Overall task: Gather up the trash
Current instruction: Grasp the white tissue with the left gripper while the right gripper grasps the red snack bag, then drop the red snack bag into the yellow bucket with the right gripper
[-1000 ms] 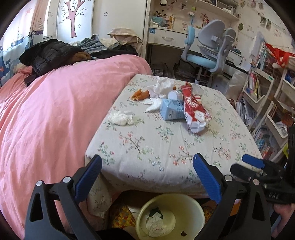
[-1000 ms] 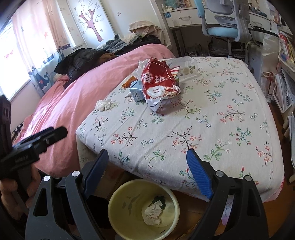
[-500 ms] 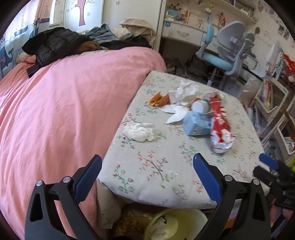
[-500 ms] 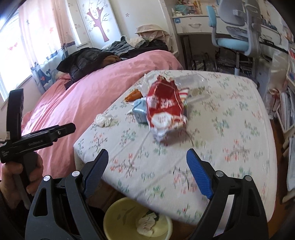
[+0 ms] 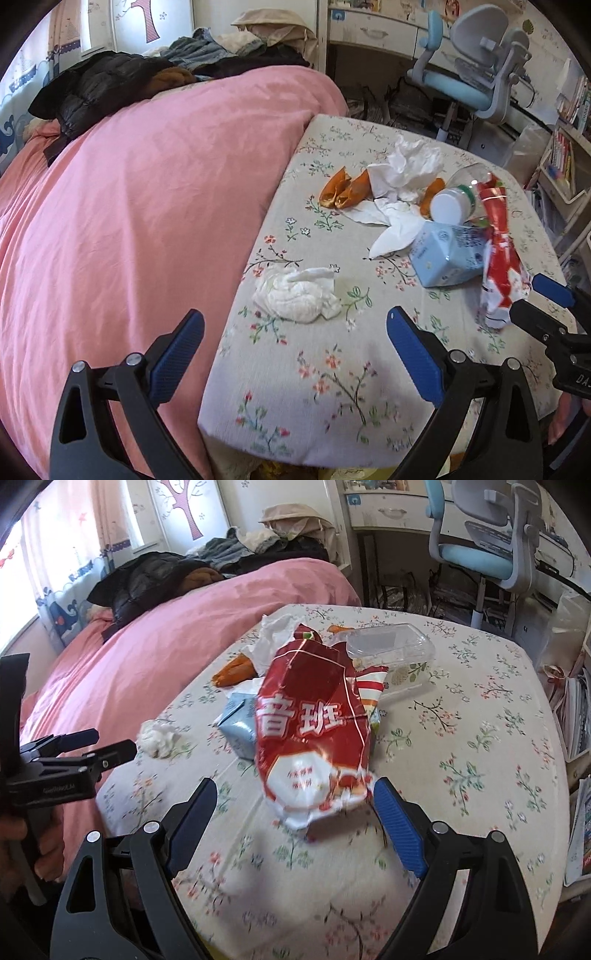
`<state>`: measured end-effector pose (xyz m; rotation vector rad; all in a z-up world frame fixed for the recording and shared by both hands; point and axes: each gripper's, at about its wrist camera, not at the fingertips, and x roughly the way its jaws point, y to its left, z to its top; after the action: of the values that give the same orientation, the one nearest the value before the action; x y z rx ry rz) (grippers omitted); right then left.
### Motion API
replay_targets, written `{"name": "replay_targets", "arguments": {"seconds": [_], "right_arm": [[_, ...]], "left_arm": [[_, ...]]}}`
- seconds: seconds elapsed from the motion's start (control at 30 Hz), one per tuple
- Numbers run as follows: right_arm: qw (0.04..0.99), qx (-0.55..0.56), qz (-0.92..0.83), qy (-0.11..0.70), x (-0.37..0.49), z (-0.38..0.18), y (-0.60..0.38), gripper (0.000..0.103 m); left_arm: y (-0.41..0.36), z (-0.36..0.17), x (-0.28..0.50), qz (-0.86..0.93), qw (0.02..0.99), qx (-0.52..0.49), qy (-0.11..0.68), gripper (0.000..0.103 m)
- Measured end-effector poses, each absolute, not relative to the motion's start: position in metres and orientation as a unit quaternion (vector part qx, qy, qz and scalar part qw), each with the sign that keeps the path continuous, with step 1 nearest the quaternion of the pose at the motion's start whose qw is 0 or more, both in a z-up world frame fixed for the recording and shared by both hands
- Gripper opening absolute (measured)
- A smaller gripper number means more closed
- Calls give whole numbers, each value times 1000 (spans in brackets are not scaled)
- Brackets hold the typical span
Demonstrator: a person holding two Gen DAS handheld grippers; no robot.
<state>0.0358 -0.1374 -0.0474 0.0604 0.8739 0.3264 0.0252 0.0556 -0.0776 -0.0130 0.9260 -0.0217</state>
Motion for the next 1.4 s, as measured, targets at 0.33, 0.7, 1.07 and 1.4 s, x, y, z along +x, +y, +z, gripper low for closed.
{"name": "replay_targets", "arguments": {"seconds": [0.33, 0.7, 1.07, 1.4], "right_arm": [[883, 34, 153, 443, 63, -65, -136, 66], [890, 104, 165, 413, 47, -50, -170, 51], [898, 94, 175, 392, 5, -33, -178, 51], [899, 55, 188, 393, -69, -33, -153, 51]], "left_arm": [[47, -105, 54, -19, 862, -3, 506, 62], [49, -74, 30, -84, 883, -45, 460, 27], [46, -49, -4, -94, 904, -60, 414, 27], [37, -36, -26, -114, 914, -69, 384, 27]]}}
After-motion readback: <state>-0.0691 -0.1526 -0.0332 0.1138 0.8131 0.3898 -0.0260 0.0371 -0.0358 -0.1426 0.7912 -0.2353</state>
